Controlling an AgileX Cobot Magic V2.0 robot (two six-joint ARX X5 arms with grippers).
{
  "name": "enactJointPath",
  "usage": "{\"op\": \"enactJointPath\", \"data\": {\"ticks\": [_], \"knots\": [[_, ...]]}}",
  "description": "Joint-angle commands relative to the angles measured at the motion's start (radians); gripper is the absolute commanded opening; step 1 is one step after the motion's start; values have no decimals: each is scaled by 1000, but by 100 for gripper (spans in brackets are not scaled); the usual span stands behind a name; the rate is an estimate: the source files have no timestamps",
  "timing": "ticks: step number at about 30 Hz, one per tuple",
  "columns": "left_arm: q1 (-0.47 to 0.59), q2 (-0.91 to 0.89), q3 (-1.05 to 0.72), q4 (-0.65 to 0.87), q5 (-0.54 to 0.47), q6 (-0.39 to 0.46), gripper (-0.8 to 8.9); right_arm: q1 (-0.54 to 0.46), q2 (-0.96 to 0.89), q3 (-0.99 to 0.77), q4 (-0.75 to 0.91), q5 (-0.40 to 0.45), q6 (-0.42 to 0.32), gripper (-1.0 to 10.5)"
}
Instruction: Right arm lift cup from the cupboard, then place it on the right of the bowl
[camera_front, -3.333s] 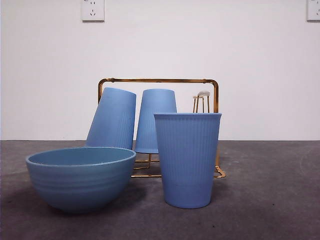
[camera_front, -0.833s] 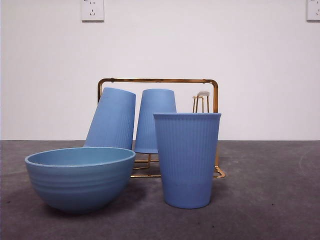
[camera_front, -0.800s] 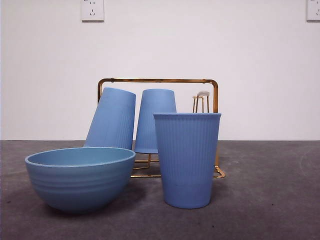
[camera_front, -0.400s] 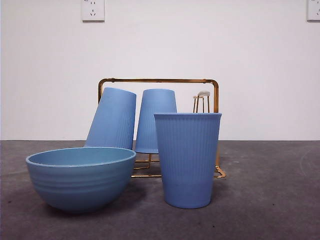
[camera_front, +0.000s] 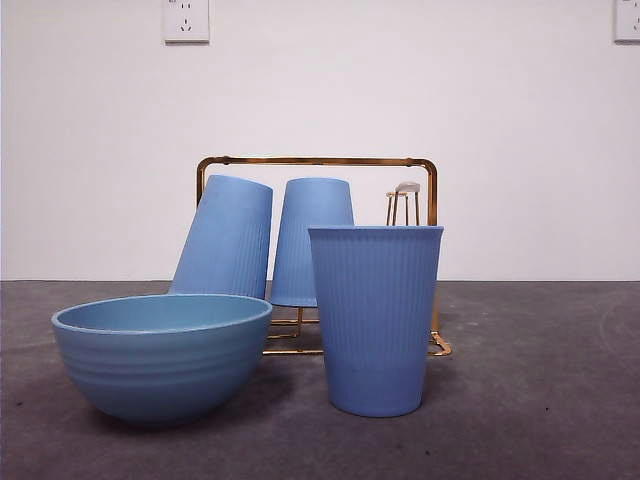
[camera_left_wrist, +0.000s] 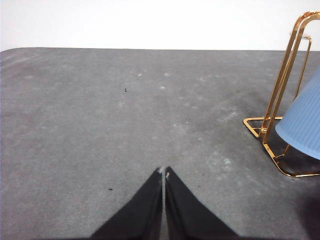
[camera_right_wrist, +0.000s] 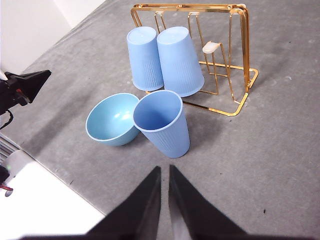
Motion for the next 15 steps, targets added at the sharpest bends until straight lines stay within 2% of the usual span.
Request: {"op": "enactJointPath", "data": {"ticks": [1, 3, 5, 6, 7, 10, 13, 15], "knots": [[2, -2, -13, -1, -3, -1, 6, 0, -5, 7, 18, 24, -26, 20], [2, -2, -13, -1, -3, -1, 6, -52, -5, 3, 39, 61, -48, 20], [2, -2, -13, -1, -3, -1, 6, -127, -8, -27, 143, 78, -79, 20], [2, -2, -13, -1, -3, -1, 6, -170, -12, -53, 229, 80, -85, 20], [2, -2, -13, -1, -3, -1, 6, -255, -23, -120, 407, 79, -87, 20], [2, -2, -13, -1, -3, -1, 6, -393, -56, -261, 624, 79, -114, 19], [2, -2, -13, -1, -3, -1, 6, -501, -115, -404, 723, 87, -121, 18], [2, -2, -13, -1, -3, -1, 6, -550, -162, -504, 757, 112, -154, 18]]}}
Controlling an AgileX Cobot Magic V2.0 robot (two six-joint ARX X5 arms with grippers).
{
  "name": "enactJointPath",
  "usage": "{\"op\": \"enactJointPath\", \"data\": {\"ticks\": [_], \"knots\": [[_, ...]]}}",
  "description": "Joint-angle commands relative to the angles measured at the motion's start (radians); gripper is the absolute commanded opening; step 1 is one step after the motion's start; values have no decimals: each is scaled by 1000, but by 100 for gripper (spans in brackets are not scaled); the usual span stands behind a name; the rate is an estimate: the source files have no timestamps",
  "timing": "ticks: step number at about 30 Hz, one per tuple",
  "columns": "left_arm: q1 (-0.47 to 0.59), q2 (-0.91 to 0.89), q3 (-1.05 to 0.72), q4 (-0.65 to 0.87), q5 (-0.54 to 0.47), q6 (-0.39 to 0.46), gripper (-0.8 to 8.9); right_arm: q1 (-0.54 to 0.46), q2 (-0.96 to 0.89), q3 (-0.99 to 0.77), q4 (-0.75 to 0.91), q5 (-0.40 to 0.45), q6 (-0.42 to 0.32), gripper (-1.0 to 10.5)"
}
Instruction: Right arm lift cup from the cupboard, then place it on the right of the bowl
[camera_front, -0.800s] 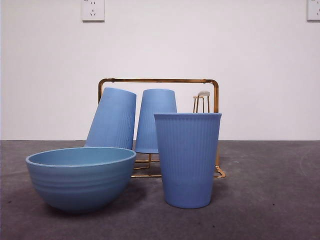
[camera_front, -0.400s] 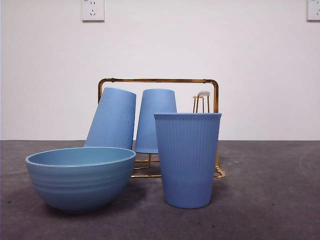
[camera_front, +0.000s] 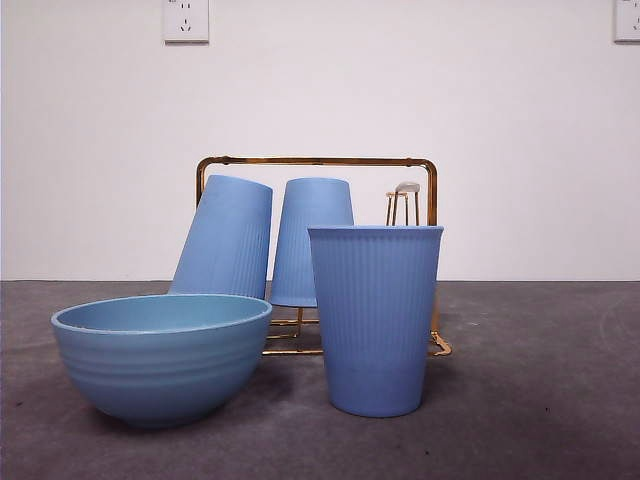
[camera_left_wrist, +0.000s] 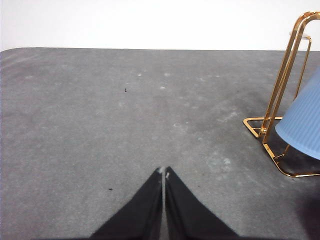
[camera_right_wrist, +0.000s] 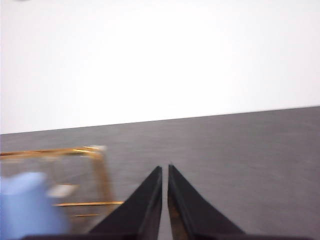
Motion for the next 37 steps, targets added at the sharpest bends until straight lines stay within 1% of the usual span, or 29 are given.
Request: {"op": "enactJointPath", "data": {"ticks": [1, 4, 8, 10, 15, 37], "knots": [[1, -2, -13, -1, -3, -1, 6, -58, -61, -145, 40, 24, -71, 18], [1, -2, -13, -1, -3, -1, 6, -87, -129, -287, 80, 42, -106, 19], [1, -2, -13, -1, -3, -1, 6, -90, -165, -392, 113, 41, -140, 19], [1, -2, -13, -1, -3, -1, 6, -91, -165, -411, 108, 45, -149, 19], [1, -2, -13, -1, -3, -1, 6, -93, -165, -411, 80, 95, -207, 19], [2, -2, -13, -1, -3, -1, 6, -93, -165, -411, 100, 90, -202, 19]]}}
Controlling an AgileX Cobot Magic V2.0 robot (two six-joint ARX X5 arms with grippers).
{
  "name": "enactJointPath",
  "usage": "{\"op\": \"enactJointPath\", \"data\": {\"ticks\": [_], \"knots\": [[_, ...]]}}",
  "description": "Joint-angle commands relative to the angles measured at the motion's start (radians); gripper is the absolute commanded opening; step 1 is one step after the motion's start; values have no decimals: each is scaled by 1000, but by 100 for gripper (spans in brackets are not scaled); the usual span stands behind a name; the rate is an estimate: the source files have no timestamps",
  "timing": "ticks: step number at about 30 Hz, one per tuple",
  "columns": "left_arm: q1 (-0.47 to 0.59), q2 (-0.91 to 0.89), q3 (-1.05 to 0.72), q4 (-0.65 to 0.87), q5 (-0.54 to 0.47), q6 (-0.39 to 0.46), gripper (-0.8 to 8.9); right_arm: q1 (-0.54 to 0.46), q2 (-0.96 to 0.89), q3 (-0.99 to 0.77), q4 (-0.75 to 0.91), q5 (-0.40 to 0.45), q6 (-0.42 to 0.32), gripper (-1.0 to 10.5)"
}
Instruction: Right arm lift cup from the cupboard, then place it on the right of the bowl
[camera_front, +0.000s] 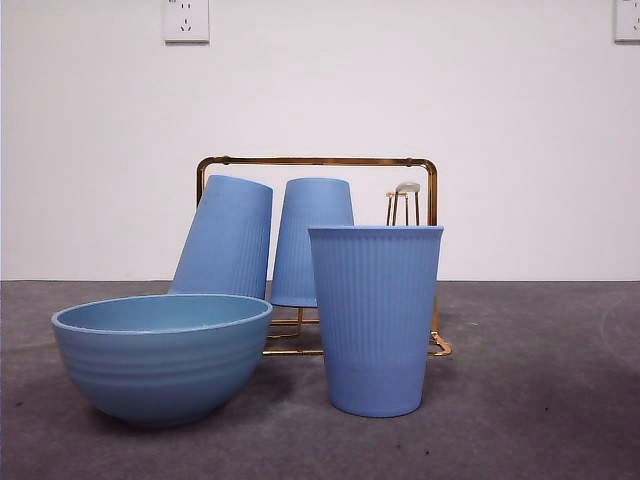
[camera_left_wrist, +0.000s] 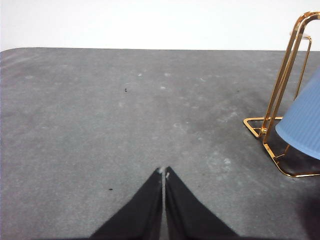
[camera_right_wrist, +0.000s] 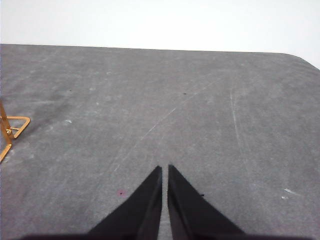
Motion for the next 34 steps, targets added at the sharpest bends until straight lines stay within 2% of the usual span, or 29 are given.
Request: {"op": "enactJointPath", "data": {"ticks": [1, 34], "knots": [[1, -2, -13, -1, -3, -1, 6, -2, -1, -5, 10, 3, -7, 19], [19, -2, -13, -1, -3, -1, 6, -2, -1, -5, 10, 3, -7, 19]]}}
